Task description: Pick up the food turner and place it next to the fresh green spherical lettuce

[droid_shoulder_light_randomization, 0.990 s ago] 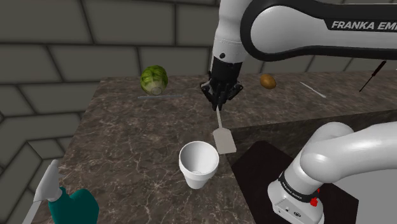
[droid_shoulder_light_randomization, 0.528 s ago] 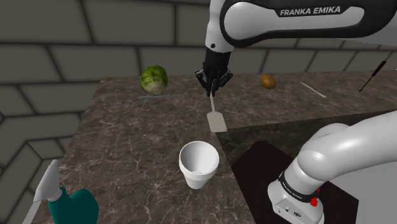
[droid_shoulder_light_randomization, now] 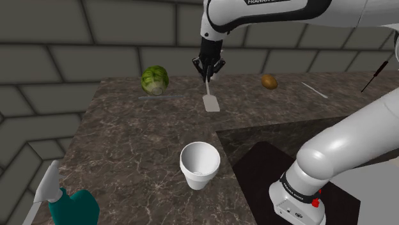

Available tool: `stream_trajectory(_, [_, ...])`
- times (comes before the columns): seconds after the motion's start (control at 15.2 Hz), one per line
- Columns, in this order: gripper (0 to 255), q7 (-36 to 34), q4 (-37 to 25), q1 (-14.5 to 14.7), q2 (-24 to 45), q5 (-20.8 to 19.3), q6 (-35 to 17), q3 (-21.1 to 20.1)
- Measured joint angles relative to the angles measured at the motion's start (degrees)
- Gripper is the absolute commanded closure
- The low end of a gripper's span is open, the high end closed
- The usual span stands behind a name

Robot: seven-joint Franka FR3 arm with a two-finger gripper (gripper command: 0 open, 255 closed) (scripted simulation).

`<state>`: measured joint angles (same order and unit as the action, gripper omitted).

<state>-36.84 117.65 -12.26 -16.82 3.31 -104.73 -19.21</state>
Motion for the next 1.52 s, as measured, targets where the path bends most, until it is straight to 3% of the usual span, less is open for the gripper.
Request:
stream_trajectory(0.59, [255,3.9,-16.8,-3.3,16.6,-5.3,0.9,2.3])
stream_trajectory(1.12, [255,7.0,-39.7,-4.1,34.5,-9.7,6.4,4.1])
stream_trajectory(1.32, [255,8.4,-54.0,-3.3,44.0,-11.6,11.2,4.9])
stream_trajectory(1.52, [255,10.5,-74.8,-1.3,56.4,-13.4,19.5,6.1])
